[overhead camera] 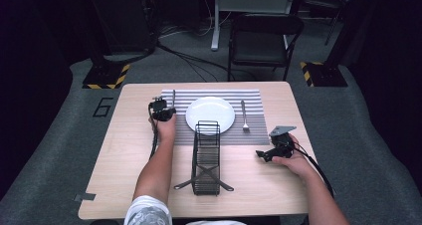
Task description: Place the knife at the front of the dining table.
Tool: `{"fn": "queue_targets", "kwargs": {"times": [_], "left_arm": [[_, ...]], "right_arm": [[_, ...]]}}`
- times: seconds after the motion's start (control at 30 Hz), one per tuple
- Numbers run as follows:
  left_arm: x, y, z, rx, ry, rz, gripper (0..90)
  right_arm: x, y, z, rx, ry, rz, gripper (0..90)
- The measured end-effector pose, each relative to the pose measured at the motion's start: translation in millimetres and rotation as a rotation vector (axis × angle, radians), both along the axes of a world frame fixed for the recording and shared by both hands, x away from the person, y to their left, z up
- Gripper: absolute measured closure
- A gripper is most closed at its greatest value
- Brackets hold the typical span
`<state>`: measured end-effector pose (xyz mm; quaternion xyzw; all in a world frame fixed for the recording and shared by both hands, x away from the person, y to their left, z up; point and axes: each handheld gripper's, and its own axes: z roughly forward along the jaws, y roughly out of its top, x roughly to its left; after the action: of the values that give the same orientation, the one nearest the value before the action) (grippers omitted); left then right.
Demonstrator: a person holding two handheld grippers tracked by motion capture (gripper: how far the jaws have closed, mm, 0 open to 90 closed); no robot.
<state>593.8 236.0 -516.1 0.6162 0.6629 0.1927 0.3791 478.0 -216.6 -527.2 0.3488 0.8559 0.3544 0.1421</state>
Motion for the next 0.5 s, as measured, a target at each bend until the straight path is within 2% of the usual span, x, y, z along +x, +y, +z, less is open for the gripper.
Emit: {"fn": "queue_targets", "kwargs": {"times": [0.13, 0.37, 0.4, 0.5], "left_arm": [[1.7, -0.7, -2.4, -0.002, 0.004, 0.003, 82.5], [4.5, 0.5, -5.1, -0.030, -0.002, 0.014, 82.4], [4.7, -0.8, -5.2, -0.030, -0.002, 0.027, 82.4], [6.3, -0.6, -5.6, -0.026, 0.003, 0.013, 82.3]], "right_arm": [[0.1, 0.0, 0.0, 0.000, -0.001, 0.001, 0.0], [0.0, 0.0, 0.0, 0.000, 0.000, 0.000, 0.0], [0.0, 0.1, 0.0, 0.000, 0.000, 0.000, 0.0], [0.0, 0.0, 0.0, -0.001, 0.000, 0.000, 0.0]]}}
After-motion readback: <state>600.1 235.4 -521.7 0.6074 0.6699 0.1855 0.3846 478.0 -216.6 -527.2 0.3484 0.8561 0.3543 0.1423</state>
